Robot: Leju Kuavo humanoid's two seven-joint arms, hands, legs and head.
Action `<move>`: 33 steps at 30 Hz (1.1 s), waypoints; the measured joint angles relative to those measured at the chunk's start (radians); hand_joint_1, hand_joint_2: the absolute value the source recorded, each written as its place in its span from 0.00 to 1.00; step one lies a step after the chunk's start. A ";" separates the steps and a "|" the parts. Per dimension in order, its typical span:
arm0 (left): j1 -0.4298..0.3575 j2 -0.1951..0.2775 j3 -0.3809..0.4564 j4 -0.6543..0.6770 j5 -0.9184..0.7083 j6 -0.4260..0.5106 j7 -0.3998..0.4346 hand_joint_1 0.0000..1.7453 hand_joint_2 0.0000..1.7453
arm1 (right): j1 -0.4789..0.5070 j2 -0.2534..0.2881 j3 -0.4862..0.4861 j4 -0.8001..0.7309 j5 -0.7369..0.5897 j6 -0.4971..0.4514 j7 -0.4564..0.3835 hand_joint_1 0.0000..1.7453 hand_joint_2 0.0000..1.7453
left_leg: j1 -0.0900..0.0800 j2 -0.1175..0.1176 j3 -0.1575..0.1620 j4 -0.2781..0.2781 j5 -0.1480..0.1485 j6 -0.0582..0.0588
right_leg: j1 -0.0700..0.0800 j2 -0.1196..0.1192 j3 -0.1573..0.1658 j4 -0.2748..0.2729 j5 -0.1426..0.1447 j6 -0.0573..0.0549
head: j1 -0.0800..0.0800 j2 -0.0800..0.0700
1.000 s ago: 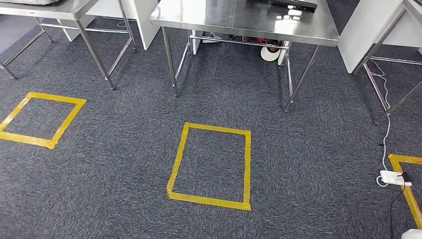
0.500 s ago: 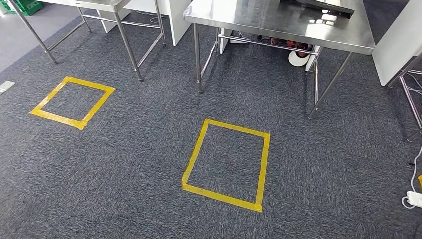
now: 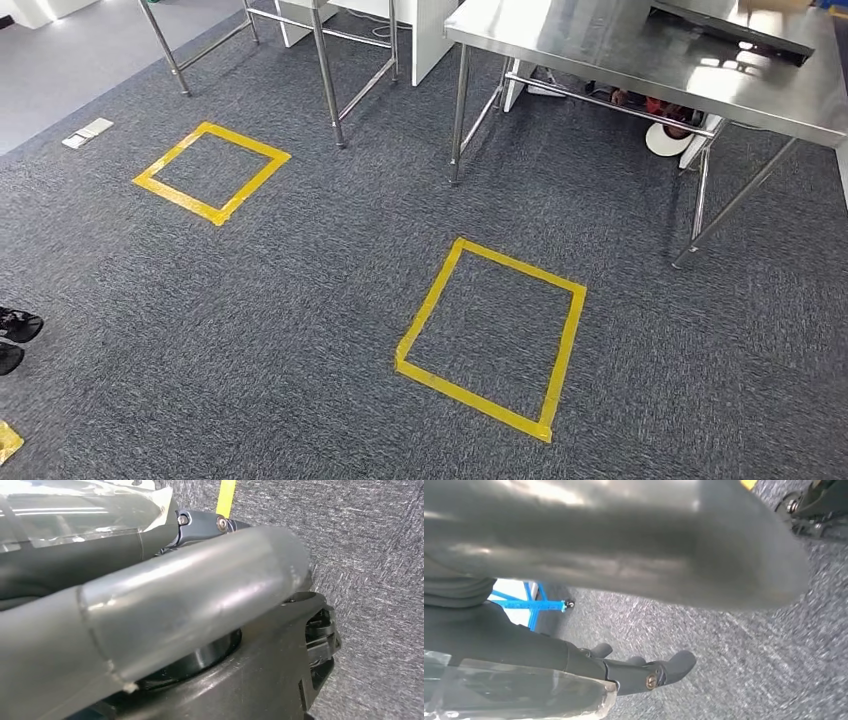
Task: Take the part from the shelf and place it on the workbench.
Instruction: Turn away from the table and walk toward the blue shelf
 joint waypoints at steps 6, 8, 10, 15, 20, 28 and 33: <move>0.000 -0.002 0.000 0.000 0.000 0.000 -0.001 0.00 0.00 | 0.002 0.001 0.000 0.000 0.000 0.000 0.000 0.00 0.00 | 0.002 -0.063 -0.012 -0.011 0.024 0.035 | -0.016 0.109 -0.124 0.270 -0.127 0.007 | 0.008 0.000; 0.002 -0.002 0.000 0.000 0.000 0.000 -0.001 0.00 0.00 | 0.004 0.000 0.000 0.000 0.000 0.000 0.000 0.00 0.00 | 0.001 -0.092 -0.015 -0.010 0.027 0.033 | -0.017 0.115 -0.135 0.287 -0.115 0.021 | 0.009 0.000; 0.003 -0.002 0.000 0.000 -0.002 0.004 -0.004 0.00 0.00 | 0.004 -0.001 0.000 0.000 0.001 0.000 -0.001 0.00 0.00 | 0.002 -0.119 -0.014 -0.010 0.030 0.028 | -0.022 0.135 -0.081 0.164 -0.054 0.037 | 0.009 0.000; 0.002 -0.001 0.000 0.000 -0.011 0.026 -0.078 0.00 0.00 | 0.000 -0.001 0.000 0.001 0.010 -0.001 -0.010 0.00 0.00 | -0.001 -0.168 -0.026 -0.006 0.037 -0.002 | -0.019 0.164 -0.028 0.014 0.006 0.012 | 0.008 0.000; 0.000 0.001 0.000 0.000 -0.006 0.013 -0.135 0.00 0.00 | 0.003 -0.001 0.000 0.001 0.014 -0.005 -0.010 0.00 0.00 | 0.004 -0.065 -0.116 0.182 -0.077 -0.021 | -0.019 0.104 -0.025 0.008 0.019 -0.029 | 0.002 0.000; -0.004 0.002 -0.006 0.000 -0.020 -0.058 -0.080 0.00 0.00 | -0.001 -0.001 0.000 0.001 0.018 -0.002 -0.009 0.00 0.00 | 0.003 0.031 -0.001 0.018 -0.009 -0.015 | 0.000 0.009 -0.027 0.015 0.010 -0.021 | 0.005 0.000; -0.003 -0.001 -0.007 0.000 -0.021 -0.076 -0.061 0.00 0.00 | -0.007 -0.001 0.000 0.001 0.018 -0.003 -0.009 0.00 0.00 | 0.002 -0.016 -0.005 -0.008 0.016 0.025 | -0.002 0.031 -0.040 0.060 -0.022 -0.001 | 0.012 0.000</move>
